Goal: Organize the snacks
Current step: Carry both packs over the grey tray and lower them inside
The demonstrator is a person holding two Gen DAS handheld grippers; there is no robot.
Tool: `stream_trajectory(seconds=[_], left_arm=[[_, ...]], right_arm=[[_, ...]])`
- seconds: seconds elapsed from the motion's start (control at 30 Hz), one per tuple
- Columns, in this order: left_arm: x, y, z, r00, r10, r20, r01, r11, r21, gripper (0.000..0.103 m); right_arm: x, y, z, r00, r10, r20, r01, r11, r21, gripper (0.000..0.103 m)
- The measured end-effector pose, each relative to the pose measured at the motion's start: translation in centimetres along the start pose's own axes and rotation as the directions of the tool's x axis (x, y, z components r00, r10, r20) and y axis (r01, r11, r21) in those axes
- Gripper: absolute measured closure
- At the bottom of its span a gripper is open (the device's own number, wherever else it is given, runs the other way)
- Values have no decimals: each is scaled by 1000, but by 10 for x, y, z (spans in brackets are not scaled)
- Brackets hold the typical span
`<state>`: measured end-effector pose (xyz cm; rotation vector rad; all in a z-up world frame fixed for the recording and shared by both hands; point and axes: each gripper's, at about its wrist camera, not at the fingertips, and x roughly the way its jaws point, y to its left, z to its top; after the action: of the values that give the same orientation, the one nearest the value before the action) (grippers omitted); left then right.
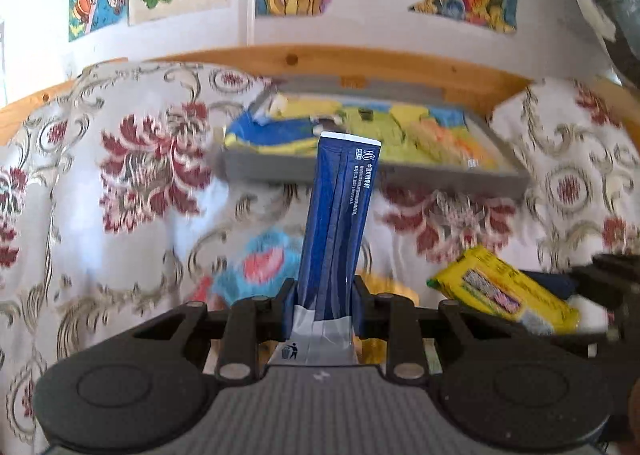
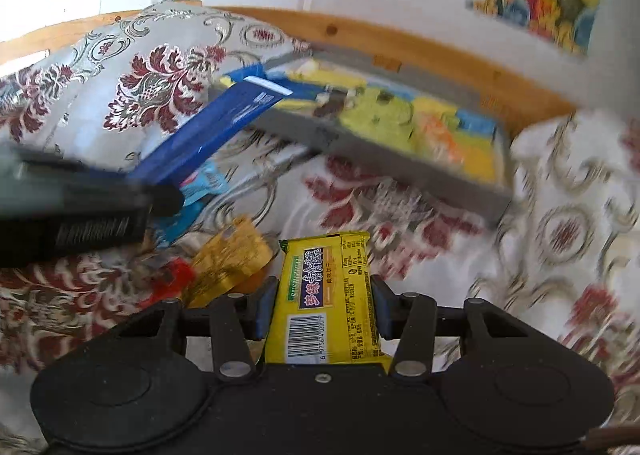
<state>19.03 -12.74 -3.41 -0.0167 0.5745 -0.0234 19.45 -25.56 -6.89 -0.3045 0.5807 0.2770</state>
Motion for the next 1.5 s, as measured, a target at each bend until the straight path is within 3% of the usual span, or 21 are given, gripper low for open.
stream_trajectory(seconds=[0.2, 0.37, 0.5, 0.63, 0.8, 0.97, 1.3, 1.5], left_arm=[[21, -1, 40, 998, 3, 55, -4, 1000, 9, 74], [48, -7, 72, 996, 12, 91, -13, 1000, 12, 74], [73, -11, 95, 994, 14, 112, -12, 1000, -18, 74], [101, -21, 115, 994, -3, 110, 8, 999, -44, 74], [131, -42, 125, 995, -35, 96, 40, 998, -42, 74], [157, -57, 129, 998, -60, 21, 61, 997, -44, 74], [189, -54, 124, 996, -40, -79, 35, 998, -54, 73], [192, -54, 123, 994, -61, -90, 56, 997, -59, 70]], right_arm=[[1, -5, 10, 981, -96, 170, 104, 994, -44, 54], [18, -23, 26, 922, -185, 340, 203, 979, -18, 54], [37, -52, 44, 877, -264, 402, 252, 964, 83, 53], [54, -81, 56, 860, -302, 410, 271, 953, 133, 53], [77, -109, 65, 865, -312, 393, 249, 947, 203, 53], [96, -125, 74, 873, -291, 392, 175, 936, 306, 53], [127, -132, 71, 928, -193, 319, 80, 939, 335, 53], [135, -132, 69, 945, -165, 284, 61, 938, 340, 51]])
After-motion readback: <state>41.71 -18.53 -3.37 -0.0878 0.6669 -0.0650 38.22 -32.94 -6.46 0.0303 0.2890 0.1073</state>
